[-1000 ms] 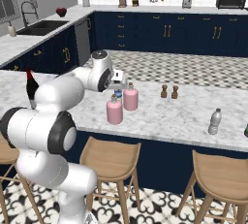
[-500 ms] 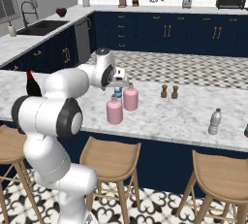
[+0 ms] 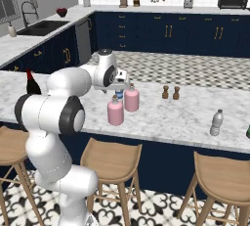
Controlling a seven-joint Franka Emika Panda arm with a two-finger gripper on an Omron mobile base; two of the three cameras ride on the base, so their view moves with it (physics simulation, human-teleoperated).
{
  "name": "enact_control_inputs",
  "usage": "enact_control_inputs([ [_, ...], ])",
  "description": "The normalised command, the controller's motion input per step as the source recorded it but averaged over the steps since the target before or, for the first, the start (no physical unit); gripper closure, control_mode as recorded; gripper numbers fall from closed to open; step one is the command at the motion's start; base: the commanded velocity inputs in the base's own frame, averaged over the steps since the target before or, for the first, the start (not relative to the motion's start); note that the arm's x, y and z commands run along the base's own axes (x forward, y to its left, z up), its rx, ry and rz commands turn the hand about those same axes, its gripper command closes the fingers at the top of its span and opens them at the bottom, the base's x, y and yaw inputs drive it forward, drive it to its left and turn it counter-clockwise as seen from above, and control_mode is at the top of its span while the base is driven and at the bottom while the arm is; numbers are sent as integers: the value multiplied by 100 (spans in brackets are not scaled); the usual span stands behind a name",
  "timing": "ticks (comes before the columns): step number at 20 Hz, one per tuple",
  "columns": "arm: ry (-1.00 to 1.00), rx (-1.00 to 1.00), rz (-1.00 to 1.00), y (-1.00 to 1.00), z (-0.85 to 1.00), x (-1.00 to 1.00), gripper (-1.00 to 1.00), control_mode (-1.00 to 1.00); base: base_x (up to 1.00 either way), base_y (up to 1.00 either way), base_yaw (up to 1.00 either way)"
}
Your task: Move the plastic bottles in the middle to the plastics group, and the glass bottles in the middle to the glass group.
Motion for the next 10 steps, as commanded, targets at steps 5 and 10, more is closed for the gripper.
enact_control_inputs([
  [5,-3,0,0,-5,0,-17,-100,-100,0,0,0],
  [10,-10,0,0,0,0,-27,-100,-100,0,0,0],
])
